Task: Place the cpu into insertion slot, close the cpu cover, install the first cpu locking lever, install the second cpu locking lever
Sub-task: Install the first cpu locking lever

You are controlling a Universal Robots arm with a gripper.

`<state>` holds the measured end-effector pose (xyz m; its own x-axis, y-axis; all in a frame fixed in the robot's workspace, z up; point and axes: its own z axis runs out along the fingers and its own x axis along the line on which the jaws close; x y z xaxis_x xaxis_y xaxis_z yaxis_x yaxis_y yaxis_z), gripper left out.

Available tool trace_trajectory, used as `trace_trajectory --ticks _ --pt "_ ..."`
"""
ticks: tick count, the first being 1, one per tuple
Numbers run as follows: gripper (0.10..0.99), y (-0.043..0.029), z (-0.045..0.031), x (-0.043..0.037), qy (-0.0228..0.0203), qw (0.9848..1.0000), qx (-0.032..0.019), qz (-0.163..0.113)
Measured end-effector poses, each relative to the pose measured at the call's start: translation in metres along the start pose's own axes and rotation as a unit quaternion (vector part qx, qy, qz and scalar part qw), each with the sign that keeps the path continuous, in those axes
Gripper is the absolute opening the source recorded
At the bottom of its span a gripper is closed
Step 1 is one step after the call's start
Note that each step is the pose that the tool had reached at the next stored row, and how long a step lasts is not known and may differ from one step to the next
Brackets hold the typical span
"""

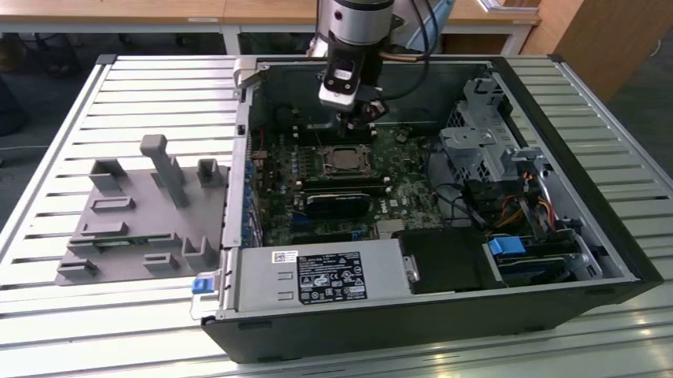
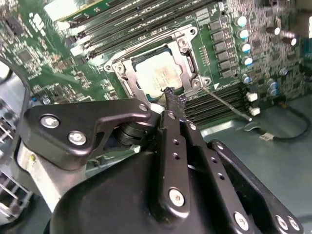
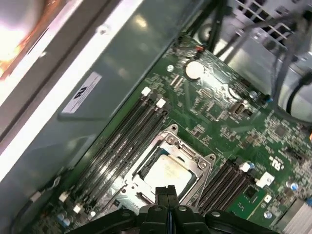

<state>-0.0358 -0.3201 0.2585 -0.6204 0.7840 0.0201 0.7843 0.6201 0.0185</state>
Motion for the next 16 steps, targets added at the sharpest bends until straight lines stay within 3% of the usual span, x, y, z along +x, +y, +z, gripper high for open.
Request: trace_trajectory --ticks 5,9,12,16 --pt "0.106 0.0000 0.0004 0.0000 0.0012 0.9990 0.0008 -0.045" --pt "0.106 0.0000 0.0008 0.0000 0.0070 0.9972 -0.0032 -0.075" --pt "0.106 0.0000 0.0011 0.0000 0.0093 0.9950 -0.0040 -0.099" --pt "0.106 0.0000 0.0019 0.0000 0.0102 0.9908 -0.0030 -0.135"
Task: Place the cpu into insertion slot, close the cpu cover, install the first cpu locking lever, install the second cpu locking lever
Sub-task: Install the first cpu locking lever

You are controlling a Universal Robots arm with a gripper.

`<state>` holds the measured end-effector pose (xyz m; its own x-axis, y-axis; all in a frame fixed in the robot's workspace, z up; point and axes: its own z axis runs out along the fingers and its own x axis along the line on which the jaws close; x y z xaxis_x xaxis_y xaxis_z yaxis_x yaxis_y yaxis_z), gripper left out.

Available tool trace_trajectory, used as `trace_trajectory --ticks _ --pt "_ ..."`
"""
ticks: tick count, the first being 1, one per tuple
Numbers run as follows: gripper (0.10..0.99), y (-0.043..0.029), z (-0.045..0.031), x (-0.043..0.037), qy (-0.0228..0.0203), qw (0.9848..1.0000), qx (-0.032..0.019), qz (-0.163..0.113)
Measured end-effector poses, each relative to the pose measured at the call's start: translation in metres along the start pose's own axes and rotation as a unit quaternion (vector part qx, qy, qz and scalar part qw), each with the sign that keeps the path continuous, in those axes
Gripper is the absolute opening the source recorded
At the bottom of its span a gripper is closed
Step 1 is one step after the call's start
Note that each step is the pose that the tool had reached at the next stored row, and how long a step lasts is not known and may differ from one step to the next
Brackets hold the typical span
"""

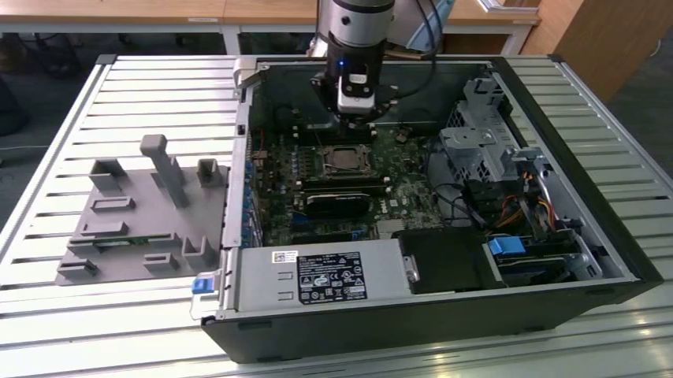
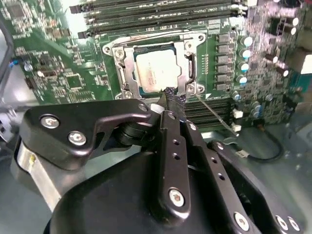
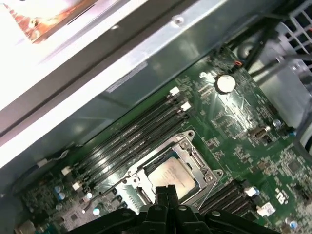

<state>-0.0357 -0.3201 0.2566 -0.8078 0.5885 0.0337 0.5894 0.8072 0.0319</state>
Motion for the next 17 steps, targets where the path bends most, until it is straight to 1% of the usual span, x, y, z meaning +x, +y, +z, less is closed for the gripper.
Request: trace_trajectory --ticks 3,6,10,13,15,17 --pt "0.106 0.0000 0.0006 0.0000 0.0009 0.9996 0.0010 -0.027" --pt "0.106 0.0000 0.0013 -0.0001 0.0017 0.9985 0.0019 -0.054" --pt "0.106 0.0000 0.0023 -0.0001 0.0028 0.9963 0.0029 -0.086" --pt "0.106 -0.0001 0.0031 -0.0001 0.0036 0.9939 0.0038 -0.111" --pt "0.106 -0.0001 0.0032 -0.0001 0.0040 0.9924 0.0043 -0.123" --pt "0.106 -0.0001 0.0033 -0.0001 0.0042 0.9916 0.0044 -0.129"
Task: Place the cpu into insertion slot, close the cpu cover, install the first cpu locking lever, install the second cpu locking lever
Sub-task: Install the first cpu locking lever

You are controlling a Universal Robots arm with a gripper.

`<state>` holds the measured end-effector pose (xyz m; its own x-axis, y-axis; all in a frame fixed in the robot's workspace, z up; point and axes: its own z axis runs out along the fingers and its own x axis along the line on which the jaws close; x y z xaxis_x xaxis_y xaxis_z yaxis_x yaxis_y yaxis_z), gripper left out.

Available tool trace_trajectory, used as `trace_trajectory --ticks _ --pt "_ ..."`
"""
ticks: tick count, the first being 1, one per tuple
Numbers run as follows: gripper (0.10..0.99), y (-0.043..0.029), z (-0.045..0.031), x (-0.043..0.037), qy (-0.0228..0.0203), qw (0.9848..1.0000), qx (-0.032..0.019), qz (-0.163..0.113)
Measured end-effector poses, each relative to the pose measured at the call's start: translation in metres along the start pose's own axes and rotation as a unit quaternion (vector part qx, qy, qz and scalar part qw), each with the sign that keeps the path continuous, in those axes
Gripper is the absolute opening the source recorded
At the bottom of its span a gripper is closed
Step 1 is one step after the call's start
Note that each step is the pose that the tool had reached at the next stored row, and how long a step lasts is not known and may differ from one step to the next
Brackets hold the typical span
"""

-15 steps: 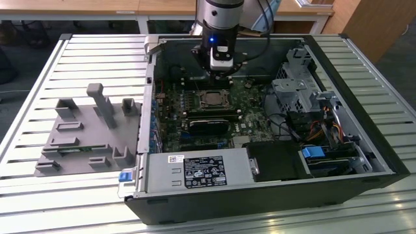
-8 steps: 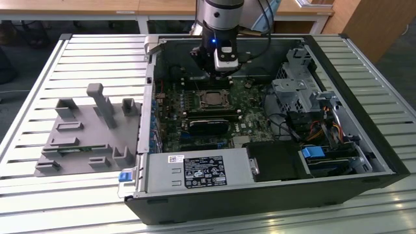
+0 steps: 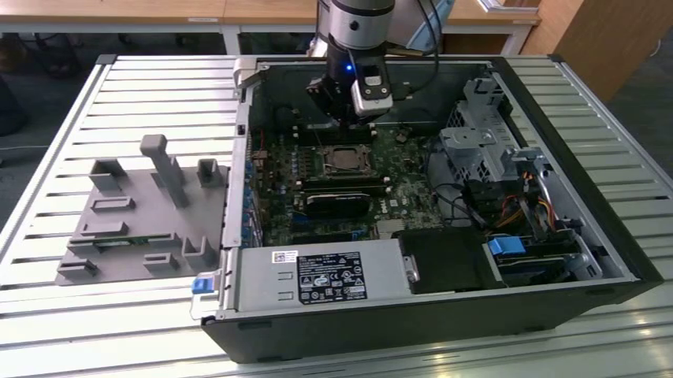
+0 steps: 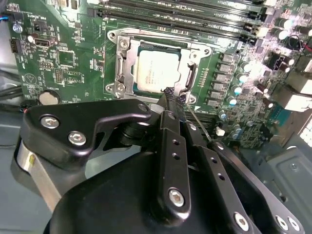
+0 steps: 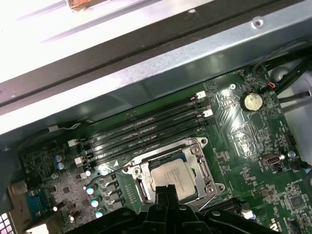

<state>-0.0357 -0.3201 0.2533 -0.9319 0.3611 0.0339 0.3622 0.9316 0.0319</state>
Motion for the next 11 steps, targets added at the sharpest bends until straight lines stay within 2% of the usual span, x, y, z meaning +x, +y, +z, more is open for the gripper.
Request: trace_trajectory --ticks 11 --pt "0.106 0.0002 0.0000 -0.0006 0.0005 0.9999 0.0005 -0.015"
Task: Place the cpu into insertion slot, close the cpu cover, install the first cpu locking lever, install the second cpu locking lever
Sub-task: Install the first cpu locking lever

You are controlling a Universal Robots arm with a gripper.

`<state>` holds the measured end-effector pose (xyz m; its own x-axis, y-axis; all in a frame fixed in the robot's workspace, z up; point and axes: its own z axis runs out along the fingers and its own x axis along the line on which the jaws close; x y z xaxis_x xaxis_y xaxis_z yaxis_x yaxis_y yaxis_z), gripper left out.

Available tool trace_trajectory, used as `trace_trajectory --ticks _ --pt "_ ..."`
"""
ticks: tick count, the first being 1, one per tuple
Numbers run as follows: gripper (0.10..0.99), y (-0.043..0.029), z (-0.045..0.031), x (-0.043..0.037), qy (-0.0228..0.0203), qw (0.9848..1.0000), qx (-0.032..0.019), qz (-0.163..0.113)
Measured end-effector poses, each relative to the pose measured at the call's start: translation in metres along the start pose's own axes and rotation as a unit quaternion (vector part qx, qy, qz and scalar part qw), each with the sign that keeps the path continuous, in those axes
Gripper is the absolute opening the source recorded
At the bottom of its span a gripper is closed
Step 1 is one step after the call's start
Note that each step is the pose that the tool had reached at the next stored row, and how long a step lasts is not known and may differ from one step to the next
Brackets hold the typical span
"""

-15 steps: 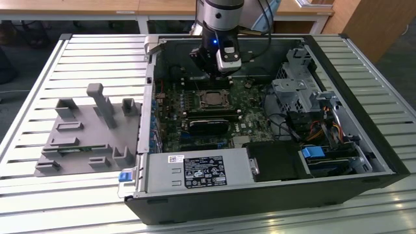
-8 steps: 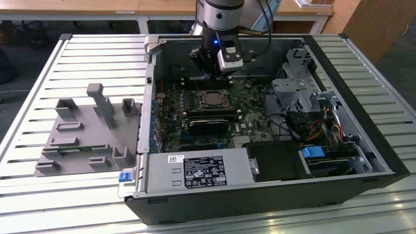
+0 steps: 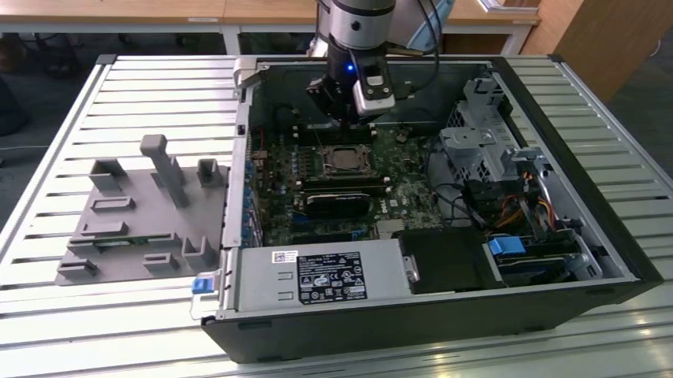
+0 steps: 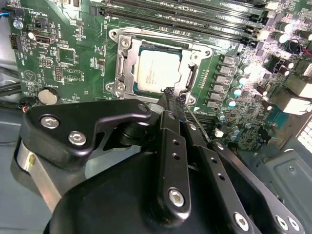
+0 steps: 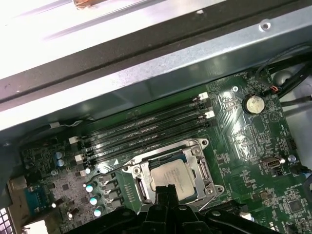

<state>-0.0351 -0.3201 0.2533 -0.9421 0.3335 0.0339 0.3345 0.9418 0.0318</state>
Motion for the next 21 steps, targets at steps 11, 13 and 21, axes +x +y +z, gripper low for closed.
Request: trace_trajectory --ticks 11,13,21 --pt "0.106 0.0000 0.0000 0.0000 0.0019 0.9969 0.0019 -0.078" --pt "0.106 0.0000 0.0000 0.0000 0.0026 0.9955 0.0021 -0.095" --pt "0.106 -0.0001 0.0001 0.0003 0.0039 0.9912 0.0029 -0.132"
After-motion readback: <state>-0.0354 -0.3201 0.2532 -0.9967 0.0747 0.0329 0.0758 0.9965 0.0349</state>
